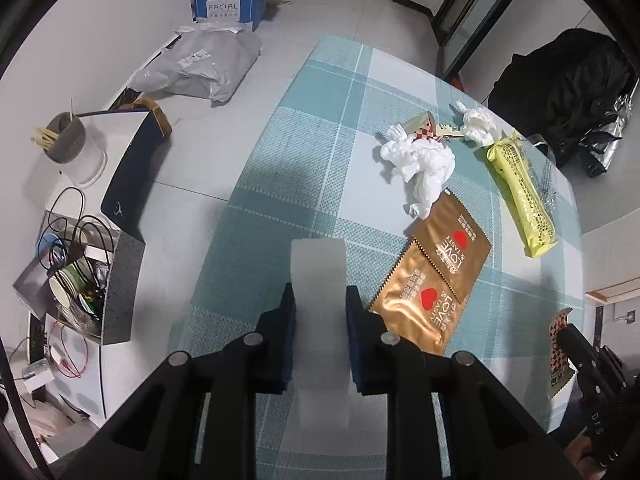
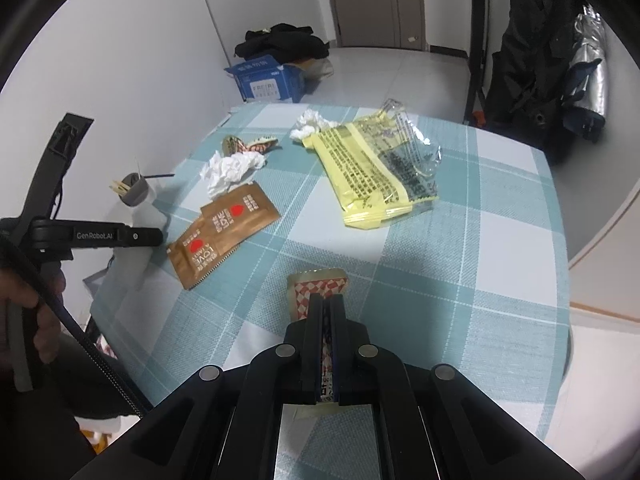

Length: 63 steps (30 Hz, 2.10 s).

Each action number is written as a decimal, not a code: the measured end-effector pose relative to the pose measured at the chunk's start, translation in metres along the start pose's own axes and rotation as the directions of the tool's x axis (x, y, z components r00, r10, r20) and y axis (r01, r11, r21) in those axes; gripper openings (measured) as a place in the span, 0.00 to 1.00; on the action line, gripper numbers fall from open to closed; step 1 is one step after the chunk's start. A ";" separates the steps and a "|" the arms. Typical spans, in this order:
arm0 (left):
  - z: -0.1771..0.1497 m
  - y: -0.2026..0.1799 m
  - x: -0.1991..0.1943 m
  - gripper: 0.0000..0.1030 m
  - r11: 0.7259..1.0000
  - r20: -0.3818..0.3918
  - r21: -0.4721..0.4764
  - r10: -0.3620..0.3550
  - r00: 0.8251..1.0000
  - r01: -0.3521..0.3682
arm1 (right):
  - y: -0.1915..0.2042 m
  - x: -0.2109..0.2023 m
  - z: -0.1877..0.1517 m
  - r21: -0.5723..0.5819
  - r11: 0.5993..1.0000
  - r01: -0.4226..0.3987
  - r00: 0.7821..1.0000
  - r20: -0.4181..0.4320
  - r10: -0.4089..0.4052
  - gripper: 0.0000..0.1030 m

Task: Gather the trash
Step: 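Grasp a white foam strip with the left gripper while the right gripper holds the packet, then carry the red-checkered packet and white strip over the white round bin with both grippers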

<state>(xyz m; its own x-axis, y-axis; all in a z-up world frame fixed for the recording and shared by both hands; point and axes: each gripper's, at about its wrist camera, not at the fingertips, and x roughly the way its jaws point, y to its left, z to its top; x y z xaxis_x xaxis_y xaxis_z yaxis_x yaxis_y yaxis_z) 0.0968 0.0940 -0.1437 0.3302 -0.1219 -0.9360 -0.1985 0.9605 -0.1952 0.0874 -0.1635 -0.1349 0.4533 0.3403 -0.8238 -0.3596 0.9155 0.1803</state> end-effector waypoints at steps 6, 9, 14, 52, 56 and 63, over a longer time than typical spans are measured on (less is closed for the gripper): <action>-0.004 -0.001 -0.006 0.17 1.000 0.021 -0.008 0.000 1.000 0.000 | 0.001 -0.007 0.000 0.004 1.000 -0.009 1.000 0.020 0.009 0.02; -0.003 -0.001 -0.016 0.17 1.000 0.050 -0.003 -0.012 0.999 0.012 | 0.001 -0.012 0.001 0.003 1.000 -0.013 0.999 0.038 0.013 0.02; -0.004 -0.009 -0.036 0.17 0.997 0.117 0.023 -0.082 0.990 0.080 | -0.005 -0.030 0.004 0.021 0.999 -0.030 0.996 0.080 0.028 0.02; -0.003 -0.356 -0.024 0.17 0.769 -0.090 0.480 -0.435 0.896 0.422 | -0.301 -0.254 -0.043 0.462 0.886 0.044 0.916 0.336 -0.221 0.02; -0.017 -0.390 0.020 0.17 0.772 -0.147 0.523 -0.336 0.930 0.362 | -0.335 -0.213 -0.069 0.514 0.858 0.029 0.949 0.256 -0.185 0.02; -0.037 -0.423 0.102 0.17 0.797 -0.271 0.516 -0.197 0.942 0.315 | -0.369 -0.125 -0.098 0.549 0.835 -0.032 0.983 0.168 -0.073 0.02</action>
<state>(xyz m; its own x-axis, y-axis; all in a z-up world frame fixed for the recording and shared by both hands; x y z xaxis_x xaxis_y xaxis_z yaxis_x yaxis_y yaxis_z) 0.1802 -0.3342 -0.1671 0.0999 -0.3723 -0.9227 0.4220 0.8557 -0.2996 0.0833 -0.5645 -0.1508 0.6087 0.3040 -0.7329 0.1334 0.8713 0.4722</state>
